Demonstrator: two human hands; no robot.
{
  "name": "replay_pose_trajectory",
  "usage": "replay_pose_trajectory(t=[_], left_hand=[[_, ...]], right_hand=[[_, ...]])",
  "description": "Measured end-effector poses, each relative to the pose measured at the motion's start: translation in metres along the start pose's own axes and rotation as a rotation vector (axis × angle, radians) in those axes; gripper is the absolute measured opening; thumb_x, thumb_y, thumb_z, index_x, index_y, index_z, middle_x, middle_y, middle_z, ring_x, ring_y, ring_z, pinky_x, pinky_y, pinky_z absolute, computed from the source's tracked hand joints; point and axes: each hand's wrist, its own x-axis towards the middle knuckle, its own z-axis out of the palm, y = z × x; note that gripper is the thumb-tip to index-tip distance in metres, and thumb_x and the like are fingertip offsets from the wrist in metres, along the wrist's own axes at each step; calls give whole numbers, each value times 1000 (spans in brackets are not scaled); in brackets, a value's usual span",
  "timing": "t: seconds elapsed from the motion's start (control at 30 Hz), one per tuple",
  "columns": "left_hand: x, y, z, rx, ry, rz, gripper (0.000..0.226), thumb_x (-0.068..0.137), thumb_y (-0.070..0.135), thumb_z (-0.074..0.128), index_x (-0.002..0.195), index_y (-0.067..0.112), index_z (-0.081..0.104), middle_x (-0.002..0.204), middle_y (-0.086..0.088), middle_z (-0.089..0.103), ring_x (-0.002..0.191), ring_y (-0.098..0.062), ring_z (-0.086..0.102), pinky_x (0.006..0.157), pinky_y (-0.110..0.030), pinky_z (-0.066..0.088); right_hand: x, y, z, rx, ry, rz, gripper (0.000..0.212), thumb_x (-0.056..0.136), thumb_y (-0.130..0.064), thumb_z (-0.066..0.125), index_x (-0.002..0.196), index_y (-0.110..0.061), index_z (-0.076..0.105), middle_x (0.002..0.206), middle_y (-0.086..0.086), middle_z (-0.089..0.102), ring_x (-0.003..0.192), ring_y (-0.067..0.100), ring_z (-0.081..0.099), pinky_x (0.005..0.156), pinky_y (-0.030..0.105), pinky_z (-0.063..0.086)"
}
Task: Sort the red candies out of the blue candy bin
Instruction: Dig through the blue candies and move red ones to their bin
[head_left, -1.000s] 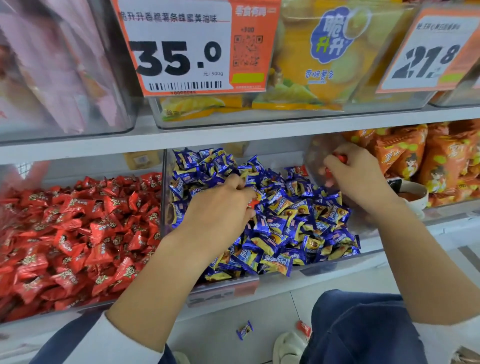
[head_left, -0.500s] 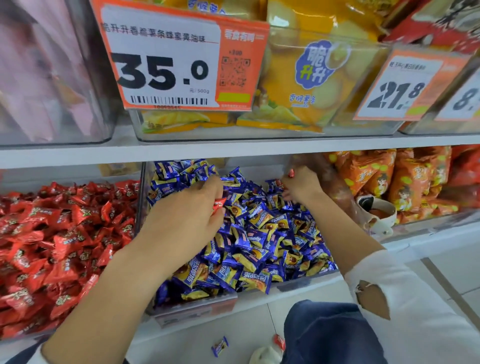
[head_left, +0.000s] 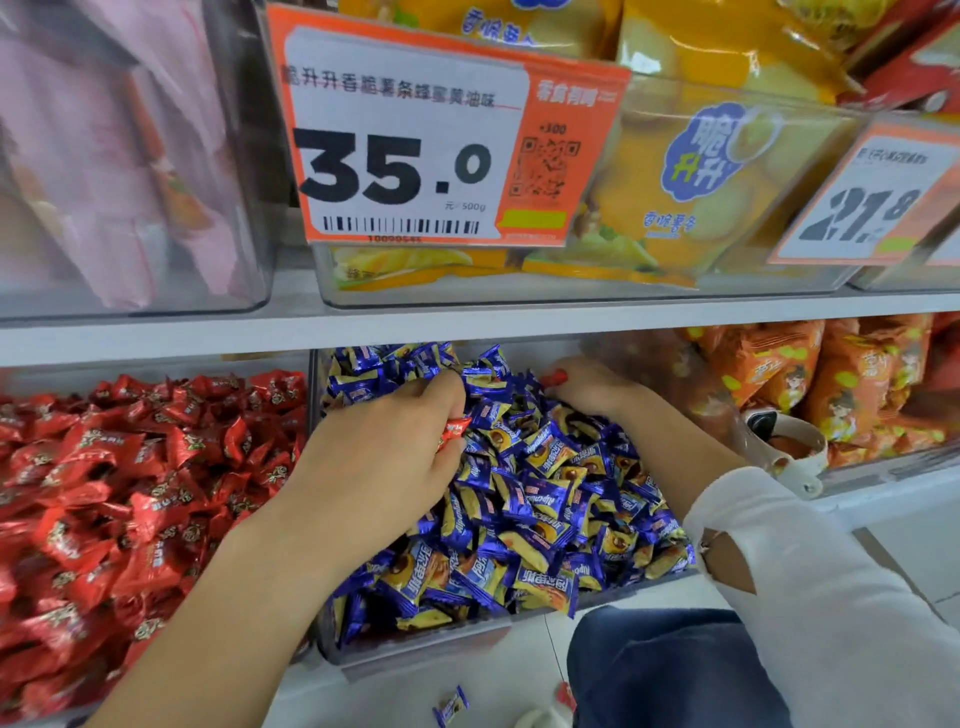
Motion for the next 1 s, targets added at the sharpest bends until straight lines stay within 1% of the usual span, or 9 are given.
replay_pose_trajectory(t=[0.1,0.17,0.27,0.33,0.43,0.63,0.83,0.93,1.0], left_hand=[[-1,-2,-2,-4,0,-16,17,95,42,42,104,32,31,99,12,53,69,-12,50,51,-26,33],[-1,-3,-3,-5,3,-21,17,94,43,42,102,33,31,98,13,53,65,-11,45,48,-22,29],[-2,-3,-2,-6,-1,-16,16,95,42,42,102,32,31,96,12,53,57,-6,42,46,-20,27],[-2,-2,0,-2,-6,-16,16,95,42,41,101,32,30,96,13,52,56,-6,40,46,-20,27],[-1,-2,1,4,-1,-14,16,96,42,41,101,33,30,97,13,52,56,-7,40,45,-18,26],[4,-3,5,8,34,-57,17,94,39,44,109,32,38,88,13,50,50,-4,39,43,-18,25],[9,2,4,-15,72,-82,23,94,37,41,116,33,47,110,11,54,64,-16,48,56,-28,42],[8,4,4,-3,74,-90,23,95,37,40,116,31,47,110,10,52,68,-17,51,56,-28,41],[10,5,5,38,68,-101,25,96,36,38,119,30,46,111,10,50,74,-17,56,56,-27,38]], right_hand=[[-8,-7,-6,203,145,-93,19,91,-26,57,77,-14,58,77,4,60,79,22,61,69,31,42],[-13,-13,-9,132,206,-124,30,88,-39,61,68,-17,55,68,0,57,67,15,57,64,28,40],[-15,-18,-5,-135,127,-147,26,88,-39,60,101,-18,68,103,3,66,96,21,61,77,28,45],[-16,-17,0,-267,48,-167,35,90,-29,58,125,-24,60,129,3,58,114,24,55,88,29,43],[-15,-16,0,-350,0,-132,44,93,-28,56,136,-30,48,141,2,48,123,25,50,93,31,43],[-13,-8,8,-327,109,-85,24,92,-32,55,114,-24,64,118,6,64,106,26,59,79,30,47],[-13,1,5,4,297,-75,18,90,-27,57,98,-12,63,105,13,64,96,29,61,73,28,42],[-16,-1,-1,47,259,-112,16,86,-23,64,95,-11,63,102,10,66,96,27,61,70,25,40],[-19,-5,0,-23,179,-151,21,85,-21,65,105,-15,65,112,8,64,104,26,59,77,26,43]])
